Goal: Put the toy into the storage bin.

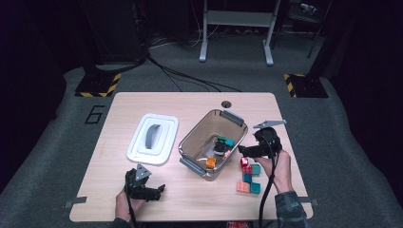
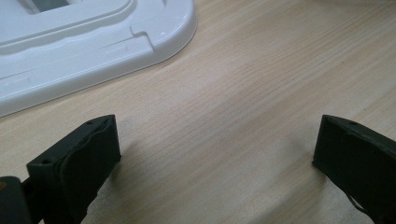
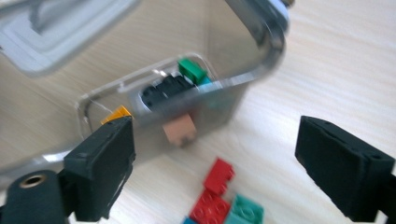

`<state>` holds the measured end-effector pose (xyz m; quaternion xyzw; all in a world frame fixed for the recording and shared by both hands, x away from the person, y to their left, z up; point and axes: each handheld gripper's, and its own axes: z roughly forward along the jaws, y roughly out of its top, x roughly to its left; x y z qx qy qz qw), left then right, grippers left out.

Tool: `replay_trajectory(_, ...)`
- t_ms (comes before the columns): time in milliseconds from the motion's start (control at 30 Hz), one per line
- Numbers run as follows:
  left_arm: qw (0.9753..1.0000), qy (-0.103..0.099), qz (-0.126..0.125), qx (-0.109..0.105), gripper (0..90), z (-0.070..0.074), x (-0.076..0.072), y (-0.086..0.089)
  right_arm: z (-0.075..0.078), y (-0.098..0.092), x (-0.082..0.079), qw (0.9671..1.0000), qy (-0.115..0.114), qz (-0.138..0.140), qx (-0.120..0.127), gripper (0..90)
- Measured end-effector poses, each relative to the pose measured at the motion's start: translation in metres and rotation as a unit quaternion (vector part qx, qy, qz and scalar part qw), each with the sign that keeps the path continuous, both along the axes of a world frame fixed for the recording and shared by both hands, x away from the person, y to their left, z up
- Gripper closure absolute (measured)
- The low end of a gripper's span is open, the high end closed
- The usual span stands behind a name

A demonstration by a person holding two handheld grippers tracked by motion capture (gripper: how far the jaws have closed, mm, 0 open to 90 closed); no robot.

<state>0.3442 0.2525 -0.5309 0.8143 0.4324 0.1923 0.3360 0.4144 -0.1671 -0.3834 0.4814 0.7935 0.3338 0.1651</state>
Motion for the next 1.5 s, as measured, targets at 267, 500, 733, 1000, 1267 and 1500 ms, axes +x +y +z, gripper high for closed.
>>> replay_trajectory(267,1.0,0.0,0.0,0.0,0.3,0.0,0.0,0.0,-0.037,-0.029,-0.011,0.9979,0.05,-0.041,0.002,2.4)
replay_trajectory(500,1.0,0.002,0.005,-0.006,0.3,0.0,0.0,-0.001,-0.076,-0.042,-0.02,0.9938,0.08,-0.077,0.007,5.9)
replay_trajectory(733,1.0,0.002,0.005,-0.007,0.3,-0.001,0.0,-0.001,-0.097,-0.043,-0.017,0.9906,0.089,-0.102,0.02,27.8)
replay_trajectory(1000,1.0,0.001,0.006,-0.007,0.3,-0.001,0.0,-0.001,-0.103,-0.038,-0.013,0.9885,0.097,-0.115,0.013,51.8)
replay_trajectory(1267,1.0,0.001,0.005,-0.007,0.4,-0.001,0.0,-0.001,-0.105,-0.039,-0.011,0.9888,0.1,-0.111,0.008,57.5)
replay_trajectory(1500,1.0,0.001,0.005,-0.007,0.4,-0.001,0.0,-0.001,-0.107,-0.038,-0.008,0.9885,0.105,-0.109,-0.004,56.7)
